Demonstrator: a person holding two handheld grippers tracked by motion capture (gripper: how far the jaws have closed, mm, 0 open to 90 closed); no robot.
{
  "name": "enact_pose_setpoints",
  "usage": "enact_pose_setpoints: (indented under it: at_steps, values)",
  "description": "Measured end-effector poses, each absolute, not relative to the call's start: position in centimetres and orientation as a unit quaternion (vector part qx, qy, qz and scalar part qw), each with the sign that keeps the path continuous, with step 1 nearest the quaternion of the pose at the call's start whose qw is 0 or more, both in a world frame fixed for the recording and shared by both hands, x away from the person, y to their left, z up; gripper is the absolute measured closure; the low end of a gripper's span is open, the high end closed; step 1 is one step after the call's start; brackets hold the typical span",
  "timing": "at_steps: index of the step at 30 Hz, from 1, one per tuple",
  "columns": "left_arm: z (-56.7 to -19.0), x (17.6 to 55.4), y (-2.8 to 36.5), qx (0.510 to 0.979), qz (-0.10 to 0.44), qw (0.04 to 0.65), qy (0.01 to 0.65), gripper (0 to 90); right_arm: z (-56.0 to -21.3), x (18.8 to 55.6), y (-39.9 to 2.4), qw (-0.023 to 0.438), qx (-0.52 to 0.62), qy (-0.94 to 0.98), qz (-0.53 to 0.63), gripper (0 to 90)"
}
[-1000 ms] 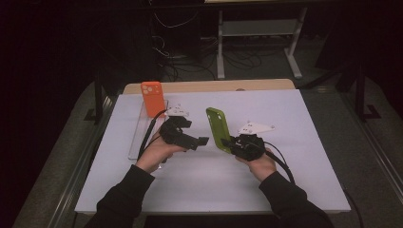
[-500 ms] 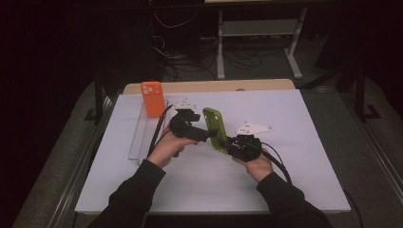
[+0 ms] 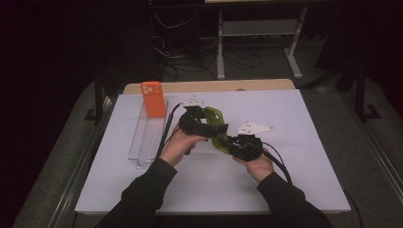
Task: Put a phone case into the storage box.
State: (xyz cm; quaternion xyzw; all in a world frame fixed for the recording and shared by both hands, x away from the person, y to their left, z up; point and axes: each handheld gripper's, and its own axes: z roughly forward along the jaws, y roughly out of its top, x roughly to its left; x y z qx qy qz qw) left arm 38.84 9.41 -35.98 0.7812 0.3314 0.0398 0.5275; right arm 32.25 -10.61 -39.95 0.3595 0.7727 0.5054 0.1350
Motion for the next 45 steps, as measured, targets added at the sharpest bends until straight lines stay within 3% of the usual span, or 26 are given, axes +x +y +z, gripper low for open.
enact_pose_setpoints:
  at_steps: [5, 16, 17, 19, 30, 37, 45]
  values:
    - [-35.9, 38.8, 9.3, 0.774, 0.051, 0.533, 0.338, 9.6, -40.0, 32.2, -10.6, 0.137, 0.361, 0.772, 0.504, 75.8]
    - [-35.7, 38.6, 9.1, 0.776, 0.055, 0.530, 0.337, 13.2, -40.1, 32.3, -10.6, 0.140, 0.359, 0.775, 0.501, 74.9]
    - [-35.7, 38.6, 9.1, 0.779, 0.063, 0.525, 0.336, 13.4, -40.1, 32.2, -10.6, 0.139, 0.358, 0.776, 0.500, 72.1]
    - [-35.5, 38.6, 9.3, 0.779, 0.063, 0.524, 0.338, 13.6, -40.2, 32.3, -10.6, 0.134, 0.353, 0.782, 0.496, 58.5]
    - [-33.4, 39.2, 11.5, 0.781, 0.100, 0.511, 0.344, 13.7, -40.2, 32.3, -12.2, 0.135, 0.366, 0.802, 0.453, 15.6]
    - [-30.8, 40.1, 13.9, 0.776, 0.132, 0.502, 0.358, 13.7, -40.7, 31.6, -13.4, 0.144, 0.364, 0.813, 0.430, 0.0]
    - [-28.3, 41.0, 16.8, 0.763, 0.174, 0.493, 0.379, 13.7, -41.4, 30.3, -16.2, 0.153, 0.363, 0.812, 0.430, 0.0]
